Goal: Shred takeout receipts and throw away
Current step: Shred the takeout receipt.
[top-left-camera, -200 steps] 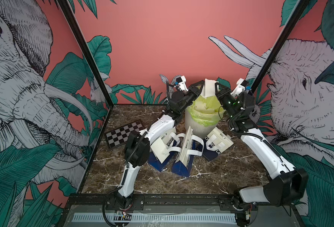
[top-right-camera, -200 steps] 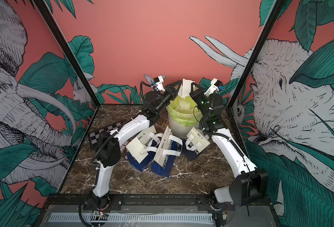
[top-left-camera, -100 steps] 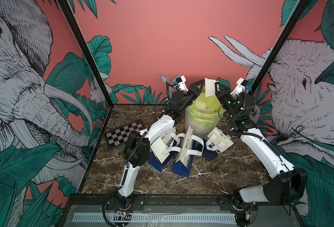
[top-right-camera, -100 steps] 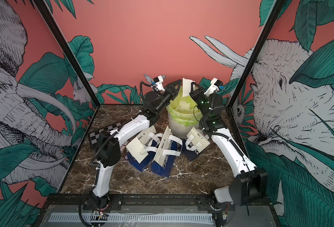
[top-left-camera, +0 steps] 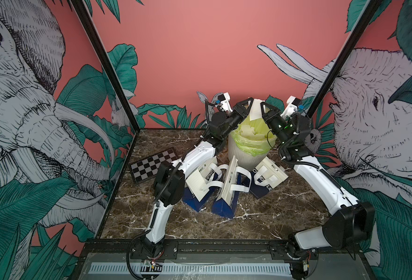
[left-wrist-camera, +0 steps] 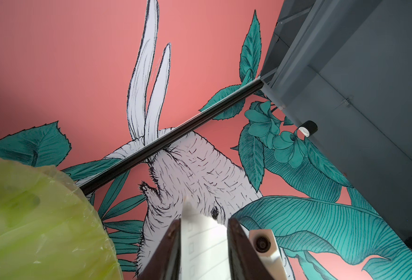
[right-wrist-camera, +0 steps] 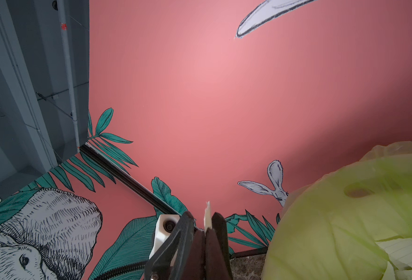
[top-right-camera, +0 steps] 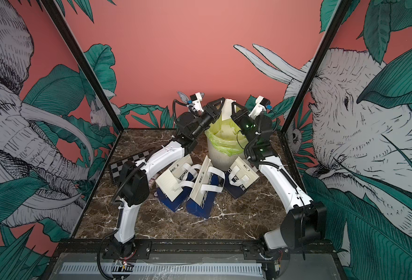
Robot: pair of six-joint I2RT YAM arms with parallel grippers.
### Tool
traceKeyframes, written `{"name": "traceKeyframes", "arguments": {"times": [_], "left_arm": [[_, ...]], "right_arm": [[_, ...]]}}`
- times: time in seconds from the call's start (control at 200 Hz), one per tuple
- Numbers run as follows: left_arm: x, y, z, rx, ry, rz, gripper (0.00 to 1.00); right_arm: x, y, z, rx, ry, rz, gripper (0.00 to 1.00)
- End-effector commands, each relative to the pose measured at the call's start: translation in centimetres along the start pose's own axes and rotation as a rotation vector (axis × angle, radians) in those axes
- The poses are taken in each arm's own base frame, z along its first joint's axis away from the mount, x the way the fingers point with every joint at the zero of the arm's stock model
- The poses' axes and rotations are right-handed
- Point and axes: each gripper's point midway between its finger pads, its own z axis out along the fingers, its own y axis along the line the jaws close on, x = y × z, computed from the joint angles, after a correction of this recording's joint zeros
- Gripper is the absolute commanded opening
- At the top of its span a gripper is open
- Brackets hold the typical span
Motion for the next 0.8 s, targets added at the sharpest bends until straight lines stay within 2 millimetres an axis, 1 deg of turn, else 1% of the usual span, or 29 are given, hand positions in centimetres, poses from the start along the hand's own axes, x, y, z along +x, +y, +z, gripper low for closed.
{"name": "traceKeyframes", "arguments": {"times": [0.0,0.045,0.085,0.16,0.245,0.27,0.29,0.3,0.305,0.33,0.34,0.355,0.405,0.46,0.545,0.63,0.665,0.7,0.73,0.74,0.76,0.795], "left_arm": [[-1.2,-3.6,0.2,0.096,-0.030,0.022,0.23],[-1.2,-3.7,0.2,0.097,-0.029,0.028,0.15],[-1.1,-3.8,0.2,0.100,-0.022,0.032,0.11],[-0.9,-4.0,0.1,0.108,-0.012,0.042,0.00],[-1.0,-4.3,0.0,0.116,-0.008,0.081,0.00],[-1.0,-4.6,0.0,0.120,-0.005,0.100,0.00],[-1.0,-4.9,-0.1,0.128,-0.002,0.120,0.00],[-1.1,-5.0,-0.1,0.132,0.000,0.131,0.00],[-1.1,-5.2,-0.1,0.135,-0.001,0.139,0.00],[-1.1,-5.6,-0.2,0.145,0.008,0.177,0.00],[-1.1,-5.8,-0.2,0.150,0.011,0.194,0.00],[-1.1,-6.0,-0.2,0.154,0.017,0.220,0.00],[-1.1,-7.0,-0.4,0.169,0.044,0.312,0.00],[-0.5,-8.1,-0.6,0.195,0.093,0.445,0.00],[0.9,-9.0,-1.0,0.213,0.189,0.647,0.00],[2.0,-9.5,-1.6,0.235,0.262,0.802,0.00],[2.4,-10.1,-1.9,0.269,0.285,0.859,0.00],[2.7,-10.4,-2.2,0.288,0.299,0.893,0.00],[2.9,-10.7,-2.5,0.303,0.308,0.917,0.00],[2.9,-10.8,-2.5,0.309,0.306,0.927,0.00],[3.5,-11.2,-2.9,0.348,0.335,0.941,0.00],[3.9,-11.8,-3.2,0.385,0.355,0.963,0.00]], "right_arm": [[-0.4,2.1,-0.2,-0.076,0.003,0.014,0.00],[-0.1,2.1,-0.3,-0.076,0.013,0.004,0.00],[-0.1,2.2,-0.4,-0.080,0.013,-0.007,0.00],[-0.6,2.8,-0.8,-0.087,-0.003,-0.037,0.00],[-1.1,3.6,-1.6,-0.088,-0.013,-0.139,0.00],[-1.1,3.7,-1.9,-0.082,-0.013,-0.185,0.08],[-1.3,3.9,-2.2,-0.075,-0.015,-0.231,0.18],[-1.4,4.0,-2.4,-0.073,-0.016,-0.255,0.22],[-1.4,4.0,-2.5,-0.068,-0.014,-0.274,0.22],[-1.5,4.1,-3.0,-0.053,-0.012,-0.352,0.31],[-1.0,3.2,-3.2,-0.030,0.004,-0.370,0.34],[-0.9,3.0,-3.5,-0.017,0.010,-0.420,0.36],[-1.0,3.3,-4.6,-0.004,0.020,-0.562,0.43],[-0.9,4.0,-5.8,-0.013,0.039,-0.718,0.49],[-0.2,4.6,-7.6,-0.030,0.098,-0.931,0.59],[0.2,5.1,-9.0,-0.041,0.146,-1.073,0.61],[0.4,5.2,-9.5,-0.051,0.167,-1.112,0.61],[0.6,5.4,-9.8,-0.061,0.188,-1.144,0.59],[1.1,4.9,-10.0,-0.059,0.225,-1.158,0.57],[0.6,5.7,-10.0,-0.069,0.212,-1.167,0.56],[0.6,5.9,-10.1,-0.072,0.223,-1.173,0.54],[1.0,5.9,-10.2,-0.086,0.254,-1.180,0.53]]}}
